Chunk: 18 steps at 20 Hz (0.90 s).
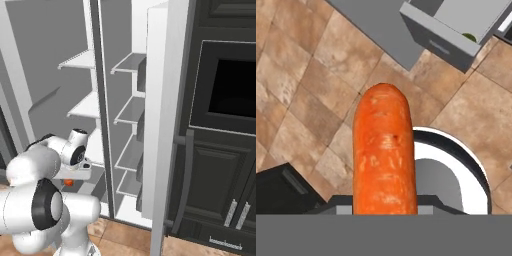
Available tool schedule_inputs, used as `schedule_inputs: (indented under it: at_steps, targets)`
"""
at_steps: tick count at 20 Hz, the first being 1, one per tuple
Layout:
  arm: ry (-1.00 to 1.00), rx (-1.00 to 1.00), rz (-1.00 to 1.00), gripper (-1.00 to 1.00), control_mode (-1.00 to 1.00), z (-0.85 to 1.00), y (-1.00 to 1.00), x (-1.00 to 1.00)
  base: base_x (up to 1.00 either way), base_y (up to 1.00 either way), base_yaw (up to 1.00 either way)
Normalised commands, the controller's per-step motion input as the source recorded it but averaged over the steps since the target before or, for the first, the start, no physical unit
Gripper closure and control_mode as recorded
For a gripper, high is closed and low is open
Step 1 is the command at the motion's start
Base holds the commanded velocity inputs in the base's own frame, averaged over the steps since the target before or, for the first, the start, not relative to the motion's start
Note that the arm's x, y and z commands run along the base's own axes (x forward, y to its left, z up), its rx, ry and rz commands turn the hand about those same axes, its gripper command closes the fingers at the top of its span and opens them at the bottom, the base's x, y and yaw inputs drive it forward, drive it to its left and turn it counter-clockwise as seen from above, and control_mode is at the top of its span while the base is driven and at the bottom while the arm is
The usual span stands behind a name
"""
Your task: Take the lime and carrot from the fridge shelf and place them in the freezer drawer to begin freezing them.
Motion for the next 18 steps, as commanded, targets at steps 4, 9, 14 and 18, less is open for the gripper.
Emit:
schedule_inputs:
  at_steps: [4, 9, 14, 18]
  targets:
    - [0.02, 0.00, 0.03, 1.00, -1.00, -0.31, 0.00, 0.50, 0.00, 0.00, 0.00]
    - [0.01, 0.00, 0.03, 1.00, -1.00, -0.27, 0.02, 0.48, 0.00, 0.00, 0.00]
    - [0.01, 0.00, 0.03, 1.00, -1.00, -0.28, 0.03, 0.43, 0.00, 0.00, 0.00]
    - [0.00, 0.00, 0.03, 1.00, -1.00, -0.39, 0.09, 0.14, 0.00, 0.00, 0.00]
